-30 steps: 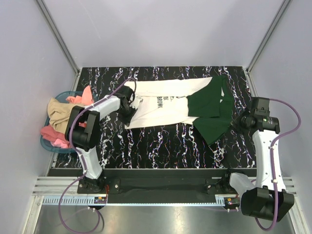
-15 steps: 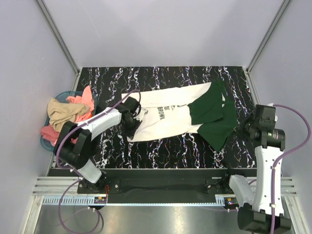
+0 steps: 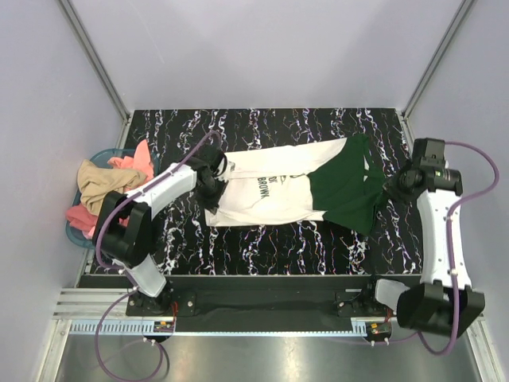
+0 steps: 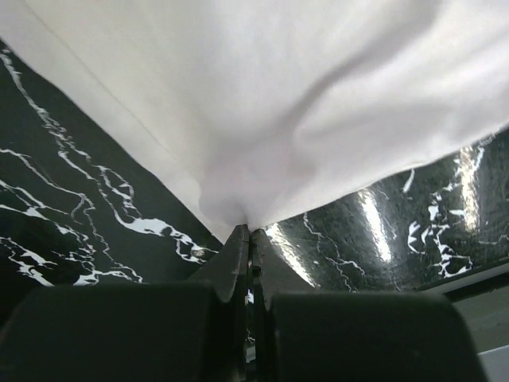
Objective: Fold and stack the t-shirts
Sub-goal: Fold the tshirt
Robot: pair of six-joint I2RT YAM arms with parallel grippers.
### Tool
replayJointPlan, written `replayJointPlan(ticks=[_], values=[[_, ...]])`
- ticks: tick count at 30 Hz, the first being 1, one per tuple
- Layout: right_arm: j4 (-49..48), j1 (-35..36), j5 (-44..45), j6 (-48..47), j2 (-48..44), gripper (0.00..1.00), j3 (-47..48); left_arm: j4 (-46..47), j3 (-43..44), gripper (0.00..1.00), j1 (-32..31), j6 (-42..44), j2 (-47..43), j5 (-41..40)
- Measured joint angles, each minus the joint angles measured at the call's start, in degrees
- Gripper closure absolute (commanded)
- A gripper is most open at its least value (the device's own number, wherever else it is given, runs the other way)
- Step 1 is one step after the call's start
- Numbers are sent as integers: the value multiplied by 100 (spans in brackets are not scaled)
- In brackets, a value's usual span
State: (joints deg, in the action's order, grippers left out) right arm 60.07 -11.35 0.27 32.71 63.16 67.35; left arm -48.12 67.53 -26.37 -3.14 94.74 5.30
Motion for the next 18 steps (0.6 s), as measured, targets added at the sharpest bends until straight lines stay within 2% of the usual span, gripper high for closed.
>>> replayJointPlan(ticks=[7,18], values=[[-254,0,120,-251,1150,100,933,-120,573,100,667,11,348,2],[-435,0,59,-621,2850,100,2221,-267,1534,100,966,101,1158,44]])
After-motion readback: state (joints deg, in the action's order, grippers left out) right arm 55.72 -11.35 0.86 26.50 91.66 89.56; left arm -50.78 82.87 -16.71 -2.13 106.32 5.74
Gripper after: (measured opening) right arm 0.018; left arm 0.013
